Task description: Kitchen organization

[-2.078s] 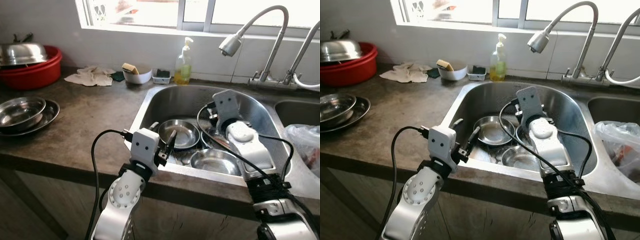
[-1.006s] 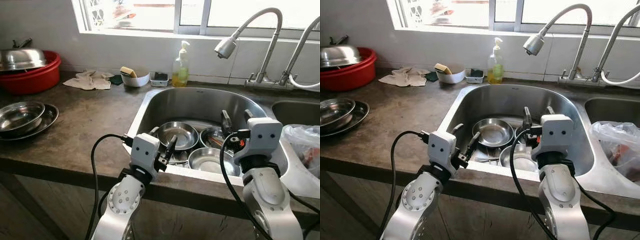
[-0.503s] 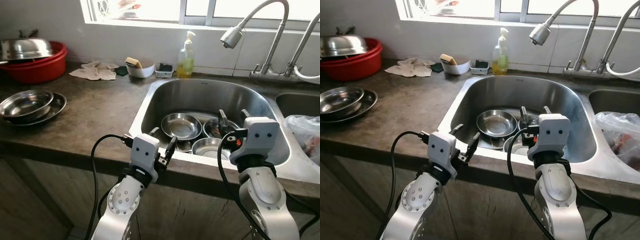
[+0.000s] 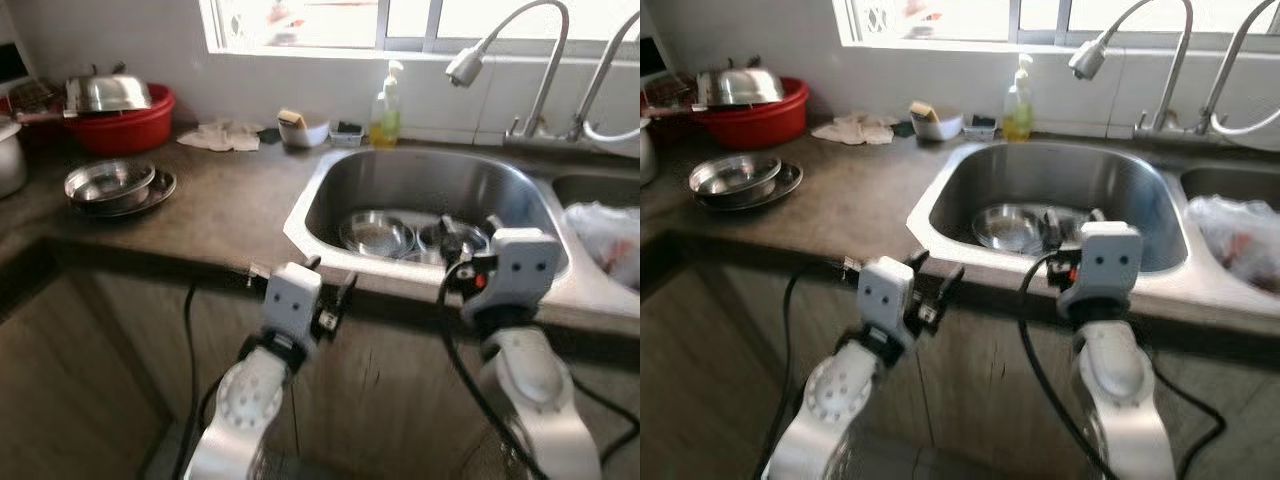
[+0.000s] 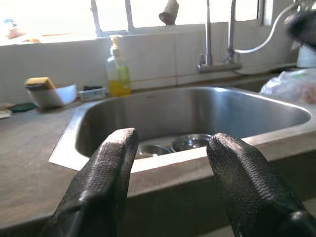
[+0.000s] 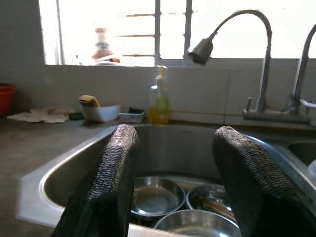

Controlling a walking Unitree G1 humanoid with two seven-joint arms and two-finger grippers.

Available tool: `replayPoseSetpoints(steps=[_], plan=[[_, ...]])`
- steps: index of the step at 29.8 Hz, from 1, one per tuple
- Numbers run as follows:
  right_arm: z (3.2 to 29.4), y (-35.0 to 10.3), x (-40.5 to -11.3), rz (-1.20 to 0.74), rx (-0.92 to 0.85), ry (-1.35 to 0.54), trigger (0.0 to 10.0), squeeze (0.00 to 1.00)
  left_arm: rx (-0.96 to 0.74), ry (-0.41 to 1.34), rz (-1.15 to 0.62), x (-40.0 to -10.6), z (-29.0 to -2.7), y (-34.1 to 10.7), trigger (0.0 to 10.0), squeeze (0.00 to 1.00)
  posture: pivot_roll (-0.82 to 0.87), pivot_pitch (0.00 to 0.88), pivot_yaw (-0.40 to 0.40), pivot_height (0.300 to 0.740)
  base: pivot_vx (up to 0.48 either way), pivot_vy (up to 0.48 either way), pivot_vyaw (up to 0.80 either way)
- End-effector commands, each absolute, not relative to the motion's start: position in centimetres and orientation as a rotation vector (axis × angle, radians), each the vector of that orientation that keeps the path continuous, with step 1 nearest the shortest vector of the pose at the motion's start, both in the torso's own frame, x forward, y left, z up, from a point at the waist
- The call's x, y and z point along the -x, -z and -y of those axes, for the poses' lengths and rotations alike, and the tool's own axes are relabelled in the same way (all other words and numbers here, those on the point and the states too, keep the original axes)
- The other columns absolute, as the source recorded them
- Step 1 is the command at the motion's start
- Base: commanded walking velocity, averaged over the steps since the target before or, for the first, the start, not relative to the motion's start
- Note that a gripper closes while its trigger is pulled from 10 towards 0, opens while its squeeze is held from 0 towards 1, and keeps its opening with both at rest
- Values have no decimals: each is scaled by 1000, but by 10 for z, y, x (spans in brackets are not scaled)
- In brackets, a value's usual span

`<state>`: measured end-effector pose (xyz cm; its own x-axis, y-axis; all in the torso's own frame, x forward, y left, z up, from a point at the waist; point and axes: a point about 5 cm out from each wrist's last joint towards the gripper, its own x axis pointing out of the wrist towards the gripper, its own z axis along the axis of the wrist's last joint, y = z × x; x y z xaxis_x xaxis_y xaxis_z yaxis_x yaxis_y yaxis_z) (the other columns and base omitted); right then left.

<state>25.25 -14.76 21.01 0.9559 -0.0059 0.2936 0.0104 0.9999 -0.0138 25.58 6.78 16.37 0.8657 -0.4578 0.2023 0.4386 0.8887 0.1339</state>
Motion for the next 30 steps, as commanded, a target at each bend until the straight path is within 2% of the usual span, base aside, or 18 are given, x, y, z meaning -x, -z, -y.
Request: replayPoseSetpoints(steps=[1, 19, 30], plan=[[151, -210, -252, 295, 22, 20, 10000, 0, -82, 484, 242, -254, -64, -167, 10000, 0, -23, 0, -21, 740, 0, 0, 0], [148, -201, -251, 255, 22, 7, 10000, 0, -86, 476, 232, -253, -66, -166, 10000, 0, -17, 0, -17, 740, 0, 0, 0], [147, -198, -251, 242, 21, 6, 10000, 0, -84, 476, 226, -253, -67, -165, 10000, 0, -16, 0, -15, 740, -265, 0, 0]])
